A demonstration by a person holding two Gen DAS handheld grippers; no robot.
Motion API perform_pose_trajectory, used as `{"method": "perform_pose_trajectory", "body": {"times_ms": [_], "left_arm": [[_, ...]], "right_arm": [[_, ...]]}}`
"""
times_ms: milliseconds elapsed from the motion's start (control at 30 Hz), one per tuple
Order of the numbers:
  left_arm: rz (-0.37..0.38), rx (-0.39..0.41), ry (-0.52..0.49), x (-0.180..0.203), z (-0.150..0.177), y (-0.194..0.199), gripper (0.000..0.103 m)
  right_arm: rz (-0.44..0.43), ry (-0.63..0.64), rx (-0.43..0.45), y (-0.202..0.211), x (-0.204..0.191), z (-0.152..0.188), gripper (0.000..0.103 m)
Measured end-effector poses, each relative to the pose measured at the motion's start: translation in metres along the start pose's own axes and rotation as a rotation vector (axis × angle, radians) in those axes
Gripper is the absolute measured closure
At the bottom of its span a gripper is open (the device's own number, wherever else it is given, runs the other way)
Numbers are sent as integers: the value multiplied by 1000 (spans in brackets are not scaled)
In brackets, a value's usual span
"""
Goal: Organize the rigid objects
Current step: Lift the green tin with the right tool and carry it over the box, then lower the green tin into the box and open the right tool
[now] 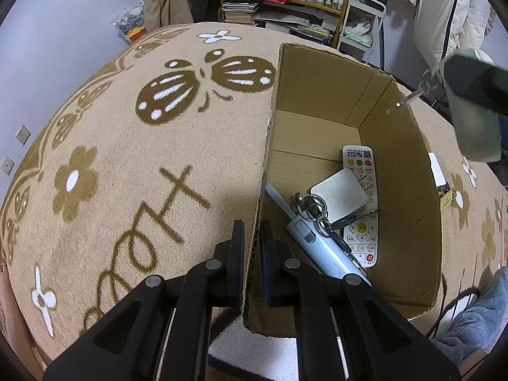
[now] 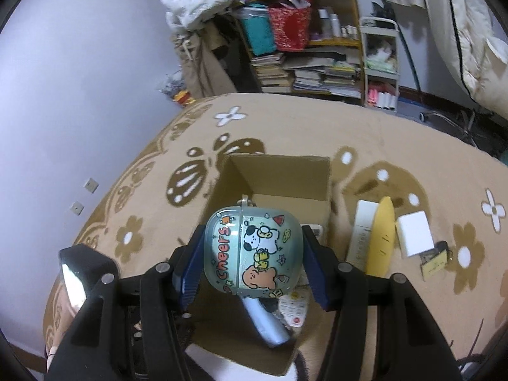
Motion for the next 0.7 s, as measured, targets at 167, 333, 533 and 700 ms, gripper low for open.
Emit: {"method": "perform_pose_trajectory", "body": {"times_ms": [167,333,533,700], "left_arm": [[4,-4,3,1,1,1,94],[3,-3,3,1,1,1,94],[3,-4,3,1,1,1,94],[7,-5,11,0,0,1,93]], "right_arm": [[2,28,0,-2,-6,2,42],[-1,14,-35,-20,2,10,42],[14,-11,-89,-48,17,25,42],[59,-7,-122,-58,21,33,42]]}}
Point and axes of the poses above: each gripper's, at about its wrist camera, not at the fingertips, and y roughly against the way its jaws point, x to its right, z to its underside, the point moved 3 cm from there along -y, roughly the way its jaws point, and after that the axes turned 5 degrees about x, right-handed, at the moved point
